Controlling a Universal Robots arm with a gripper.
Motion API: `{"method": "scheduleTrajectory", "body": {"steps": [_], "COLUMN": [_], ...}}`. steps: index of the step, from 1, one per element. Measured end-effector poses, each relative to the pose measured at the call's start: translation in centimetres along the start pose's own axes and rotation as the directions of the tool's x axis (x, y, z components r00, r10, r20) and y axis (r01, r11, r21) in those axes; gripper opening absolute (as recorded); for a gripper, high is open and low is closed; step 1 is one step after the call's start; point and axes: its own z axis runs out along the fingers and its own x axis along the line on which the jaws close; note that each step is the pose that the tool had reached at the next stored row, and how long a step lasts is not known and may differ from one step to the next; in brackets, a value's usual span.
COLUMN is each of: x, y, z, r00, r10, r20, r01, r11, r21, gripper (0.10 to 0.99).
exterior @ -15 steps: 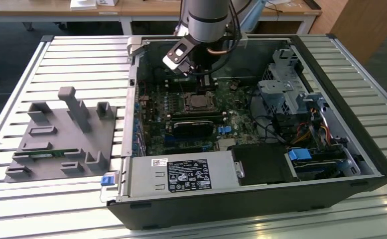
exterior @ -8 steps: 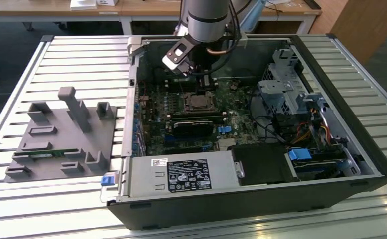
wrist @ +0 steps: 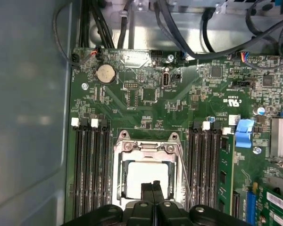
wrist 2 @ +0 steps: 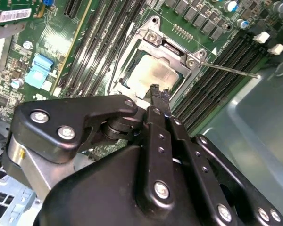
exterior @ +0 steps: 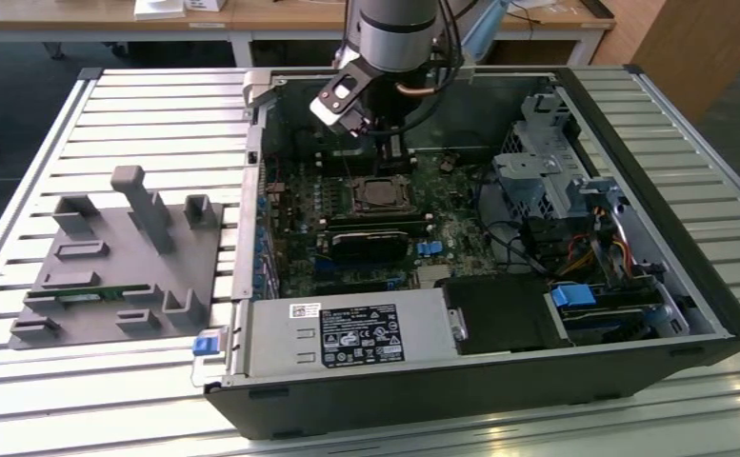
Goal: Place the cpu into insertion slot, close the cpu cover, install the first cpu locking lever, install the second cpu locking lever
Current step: 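Install the first cpu locking lever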
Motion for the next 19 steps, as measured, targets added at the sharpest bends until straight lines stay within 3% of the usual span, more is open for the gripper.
{"method": "scheduleTrajectory", "body": {"steps": [19], "x": [0.08], "y": [0.08], "z": [-4.12], "r00": [1.0000], "r10": [0.000], "r20": [0.0002], "r01": [0.000], "r11": [1.0000], "r21": [0.000], "gripper": [0.106]}}
